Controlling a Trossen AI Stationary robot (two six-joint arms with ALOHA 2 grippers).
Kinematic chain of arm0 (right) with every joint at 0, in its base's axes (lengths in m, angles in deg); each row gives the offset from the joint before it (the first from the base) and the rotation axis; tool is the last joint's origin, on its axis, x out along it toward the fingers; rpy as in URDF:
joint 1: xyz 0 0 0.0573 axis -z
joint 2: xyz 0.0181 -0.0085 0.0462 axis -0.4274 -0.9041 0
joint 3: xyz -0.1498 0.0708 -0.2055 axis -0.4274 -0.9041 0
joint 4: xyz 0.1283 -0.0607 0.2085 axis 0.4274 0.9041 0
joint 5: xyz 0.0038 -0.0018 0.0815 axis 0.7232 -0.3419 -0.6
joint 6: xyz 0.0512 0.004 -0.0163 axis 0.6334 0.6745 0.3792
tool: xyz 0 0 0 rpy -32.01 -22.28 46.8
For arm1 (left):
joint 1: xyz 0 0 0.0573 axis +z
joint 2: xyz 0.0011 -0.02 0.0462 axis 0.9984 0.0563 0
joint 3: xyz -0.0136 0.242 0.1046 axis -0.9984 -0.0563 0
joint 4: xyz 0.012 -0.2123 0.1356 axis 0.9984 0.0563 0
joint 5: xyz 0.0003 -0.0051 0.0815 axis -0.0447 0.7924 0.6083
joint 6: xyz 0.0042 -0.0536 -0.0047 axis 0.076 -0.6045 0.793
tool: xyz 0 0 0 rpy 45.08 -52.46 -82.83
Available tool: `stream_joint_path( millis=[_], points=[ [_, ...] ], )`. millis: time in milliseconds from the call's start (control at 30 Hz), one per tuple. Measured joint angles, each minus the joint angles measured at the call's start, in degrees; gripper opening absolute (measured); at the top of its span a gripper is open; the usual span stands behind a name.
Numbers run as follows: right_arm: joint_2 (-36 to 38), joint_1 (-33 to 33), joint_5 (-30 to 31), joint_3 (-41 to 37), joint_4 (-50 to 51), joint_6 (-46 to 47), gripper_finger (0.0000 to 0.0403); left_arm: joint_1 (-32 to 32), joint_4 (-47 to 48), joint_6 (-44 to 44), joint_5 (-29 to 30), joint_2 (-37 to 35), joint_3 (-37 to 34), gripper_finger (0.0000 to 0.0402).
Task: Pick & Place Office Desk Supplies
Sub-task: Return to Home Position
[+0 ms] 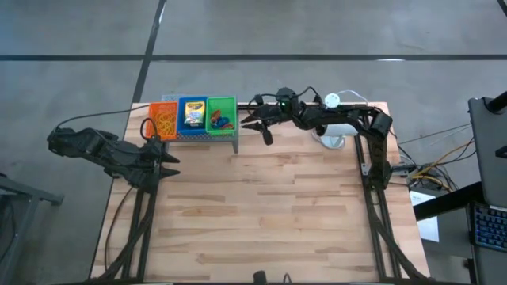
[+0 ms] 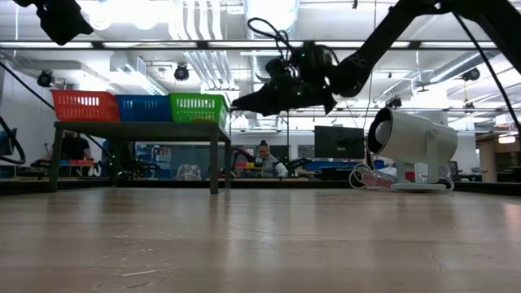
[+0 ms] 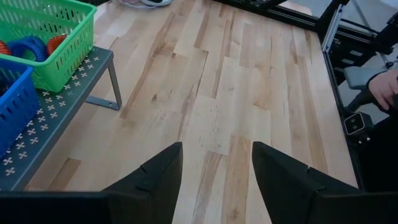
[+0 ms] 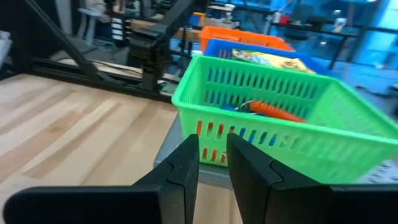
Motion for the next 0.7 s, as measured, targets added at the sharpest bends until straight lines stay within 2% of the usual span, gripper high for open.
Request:
stream_joint_path(
  millis=[200, 367, 567, 700],
  points=[
    [7.38, -2.46, 9.25, -7.08, -0.54, -3.11, 0.0080, 0.00, -0.02, -0.01, 0.00, -0.02, 0.00, 0.0200],
    [13.11, -6.98, 18.49, -15.28, -4.67, -1.75, 0.0080, 0.00, 0.00, 0.00, 0.00, -0.02, 0.00, 0.0201],
    [18.97, -12.94, 25.80, -23.62, -10.31, -1.57, 0.0080, -0.02, -0.02, -0.01, 0.00, -0.02, 0.01, 0.0201],
    [22.99, -16.46, 30.94, -27.39, -10.32, -1.04, 0.0080, -0.01, 0.00, -0.01, 0.00, -0.02, 0.00, 0.0201]
  ],
)
